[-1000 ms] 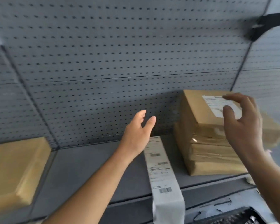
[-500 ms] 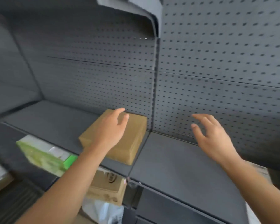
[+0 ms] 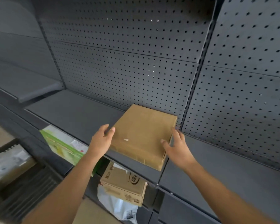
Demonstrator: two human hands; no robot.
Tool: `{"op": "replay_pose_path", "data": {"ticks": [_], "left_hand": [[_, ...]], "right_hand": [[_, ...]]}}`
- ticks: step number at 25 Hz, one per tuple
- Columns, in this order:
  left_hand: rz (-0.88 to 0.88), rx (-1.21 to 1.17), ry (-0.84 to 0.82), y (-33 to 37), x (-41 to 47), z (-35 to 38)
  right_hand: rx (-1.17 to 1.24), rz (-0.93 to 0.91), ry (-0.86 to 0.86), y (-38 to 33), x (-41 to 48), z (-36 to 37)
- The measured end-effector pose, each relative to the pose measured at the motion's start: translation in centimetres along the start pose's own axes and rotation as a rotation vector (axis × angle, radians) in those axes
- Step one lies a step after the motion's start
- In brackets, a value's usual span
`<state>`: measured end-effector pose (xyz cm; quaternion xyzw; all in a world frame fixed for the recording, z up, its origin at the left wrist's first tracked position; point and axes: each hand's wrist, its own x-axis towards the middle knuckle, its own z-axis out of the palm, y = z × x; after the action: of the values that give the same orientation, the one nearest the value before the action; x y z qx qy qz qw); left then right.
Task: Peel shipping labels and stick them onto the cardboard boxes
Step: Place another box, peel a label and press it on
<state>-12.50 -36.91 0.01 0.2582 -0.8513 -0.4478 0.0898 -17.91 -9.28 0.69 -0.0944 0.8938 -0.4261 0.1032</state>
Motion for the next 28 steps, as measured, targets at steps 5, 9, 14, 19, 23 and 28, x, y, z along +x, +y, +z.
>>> {"op": "replay_pose_path", "data": {"ticks": [5,9,14,19,23,28], "left_hand": [[-0.248,-0.306,-0.114,-1.2,1.3,1.1],[-0.269,-0.367,-0.109,-0.6,0.8,1.6],[-0.17,-0.285,-0.131,1.6,-1.6,2.8],[-0.081,-0.289,-0.274,5.8,-5.1,6.2],[0.014,-0.265,-0.369,9.6,-8.6,10.2],[0.126,-0.305,-0.504,12.7,-13.0,15.6]], "right_hand": [[0.419,0.247,0.001,0.3,0.8,3.1],[0.539,0.301,-0.001,0.0,0.4,2.8],[0.555,0.3,0.078,0.8,-2.1,-1.0],[0.542,0.298,0.222,3.8,-6.3,-7.5],[0.52,0.323,0.349,7.5,-9.9,-12.7],[0.511,0.37,0.472,11.9,-14.0,-16.9]]}}
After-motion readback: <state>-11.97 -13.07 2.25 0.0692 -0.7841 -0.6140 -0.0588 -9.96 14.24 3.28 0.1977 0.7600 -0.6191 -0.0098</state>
